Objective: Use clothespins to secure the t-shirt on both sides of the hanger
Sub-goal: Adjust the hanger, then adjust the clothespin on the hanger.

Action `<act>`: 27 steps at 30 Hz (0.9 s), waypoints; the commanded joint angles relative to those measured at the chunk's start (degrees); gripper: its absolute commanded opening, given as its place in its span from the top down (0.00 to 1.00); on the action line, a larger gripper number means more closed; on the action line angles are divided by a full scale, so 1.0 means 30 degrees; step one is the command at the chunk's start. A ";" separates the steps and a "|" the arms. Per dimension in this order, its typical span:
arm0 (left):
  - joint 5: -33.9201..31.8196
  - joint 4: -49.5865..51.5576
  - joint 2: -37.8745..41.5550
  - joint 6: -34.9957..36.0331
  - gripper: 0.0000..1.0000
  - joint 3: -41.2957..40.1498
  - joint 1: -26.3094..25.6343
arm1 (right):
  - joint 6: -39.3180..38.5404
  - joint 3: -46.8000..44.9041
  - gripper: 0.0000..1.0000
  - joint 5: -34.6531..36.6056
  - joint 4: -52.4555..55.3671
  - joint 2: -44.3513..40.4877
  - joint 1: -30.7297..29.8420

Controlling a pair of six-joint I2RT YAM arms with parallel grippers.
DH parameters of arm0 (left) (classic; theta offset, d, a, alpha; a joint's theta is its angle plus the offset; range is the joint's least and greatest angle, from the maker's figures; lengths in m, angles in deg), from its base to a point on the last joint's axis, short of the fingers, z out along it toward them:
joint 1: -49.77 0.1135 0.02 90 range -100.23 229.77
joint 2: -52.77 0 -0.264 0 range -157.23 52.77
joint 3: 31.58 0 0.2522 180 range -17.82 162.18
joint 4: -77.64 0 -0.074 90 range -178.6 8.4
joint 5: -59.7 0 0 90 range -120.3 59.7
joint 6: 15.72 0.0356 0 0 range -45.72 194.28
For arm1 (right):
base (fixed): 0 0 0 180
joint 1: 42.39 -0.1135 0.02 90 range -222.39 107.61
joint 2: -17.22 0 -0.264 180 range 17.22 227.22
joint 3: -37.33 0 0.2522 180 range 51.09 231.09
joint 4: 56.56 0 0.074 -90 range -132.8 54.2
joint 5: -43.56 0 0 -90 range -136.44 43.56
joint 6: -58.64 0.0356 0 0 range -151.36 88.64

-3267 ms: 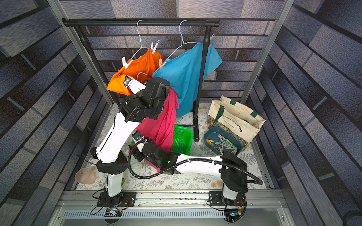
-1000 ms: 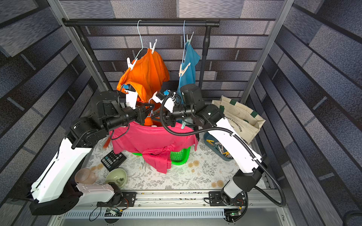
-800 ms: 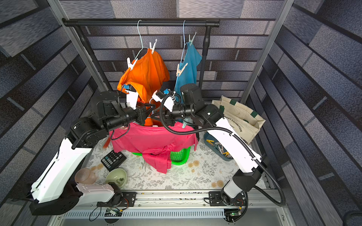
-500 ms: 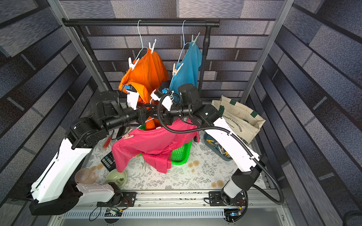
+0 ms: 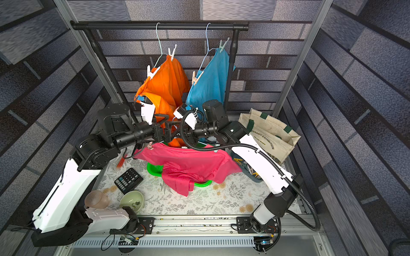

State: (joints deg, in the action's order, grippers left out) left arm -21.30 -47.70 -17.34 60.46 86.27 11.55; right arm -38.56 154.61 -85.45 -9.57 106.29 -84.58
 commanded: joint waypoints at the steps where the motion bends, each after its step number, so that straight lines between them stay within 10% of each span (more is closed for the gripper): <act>1: 0.0151 -0.0631 0.2047 0.1012 0.00 -0.0729 0.1587 | 0.0306 0.0229 1.00 -0.1314 0.1043 -0.1495 0.0861; 13: 0.4922 0.2383 0.5167 0.6815 0.00 -0.5217 0.3133 | 0.0132 0.2188 1.00 -0.5722 0.4453 -0.1116 0.3392; 27: 0.5257 0.4389 0.5783 0.6831 0.00 -0.7109 0.3032 | -0.0511 0.3009 1.00 -0.6190 0.6414 -0.0355 0.3745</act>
State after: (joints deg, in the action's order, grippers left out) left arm -6.75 -35.63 -2.48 81.55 67.11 20.62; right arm -39.32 161.72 -102.10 7.88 105.22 -73.83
